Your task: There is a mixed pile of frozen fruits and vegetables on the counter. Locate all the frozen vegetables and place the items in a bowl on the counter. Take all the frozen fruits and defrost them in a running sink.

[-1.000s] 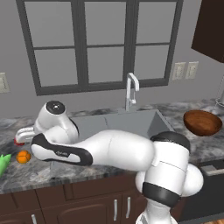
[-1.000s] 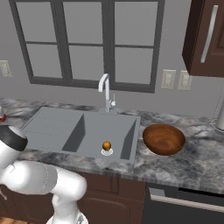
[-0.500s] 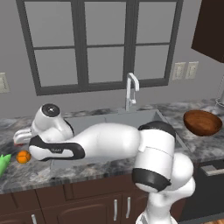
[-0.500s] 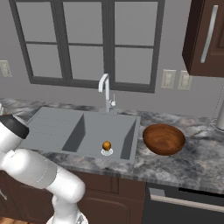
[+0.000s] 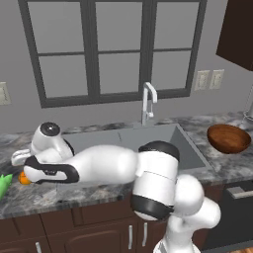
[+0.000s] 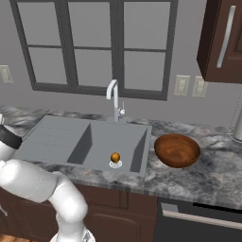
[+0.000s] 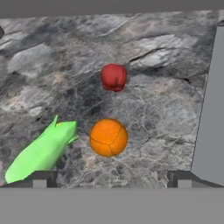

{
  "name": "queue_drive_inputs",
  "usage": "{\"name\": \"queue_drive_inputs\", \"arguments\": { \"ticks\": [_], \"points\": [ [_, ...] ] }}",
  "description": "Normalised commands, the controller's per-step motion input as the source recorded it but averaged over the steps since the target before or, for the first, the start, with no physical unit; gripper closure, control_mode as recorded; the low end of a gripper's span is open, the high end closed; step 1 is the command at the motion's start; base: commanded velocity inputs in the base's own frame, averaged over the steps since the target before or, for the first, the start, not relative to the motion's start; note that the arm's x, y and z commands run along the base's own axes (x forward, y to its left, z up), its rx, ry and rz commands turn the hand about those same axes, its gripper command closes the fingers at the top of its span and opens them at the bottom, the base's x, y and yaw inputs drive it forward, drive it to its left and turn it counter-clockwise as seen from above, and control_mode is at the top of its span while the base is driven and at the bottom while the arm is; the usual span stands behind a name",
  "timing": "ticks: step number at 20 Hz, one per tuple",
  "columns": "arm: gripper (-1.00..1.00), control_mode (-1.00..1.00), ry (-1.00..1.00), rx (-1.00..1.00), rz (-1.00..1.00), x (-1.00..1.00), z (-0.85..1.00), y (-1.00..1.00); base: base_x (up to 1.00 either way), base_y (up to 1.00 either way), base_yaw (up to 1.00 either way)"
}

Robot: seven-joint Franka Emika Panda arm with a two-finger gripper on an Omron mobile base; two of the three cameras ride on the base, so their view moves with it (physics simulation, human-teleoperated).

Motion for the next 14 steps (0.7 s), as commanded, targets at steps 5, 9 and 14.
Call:
{"name": "queue_drive_inputs", "arguments": {
  "ticks": [5, 9, 14],
  "points": [
    [-1.0, -1.0, 0.06, -0.02, 0.0, 0.12, -0.14, 0.09, 0.0, 0.0, 0.0],
    [-1.0, -1.0, 0.12, -0.03, 0.0, 0.15, -0.2, 0.12, 0.0, 0.0, 0.0],
    [-1.0, -1.0, 0.08, -0.04, 0.0, 0.14, -0.26, 0.14, 0.0, 0.0, 0.0]
  ]
}}
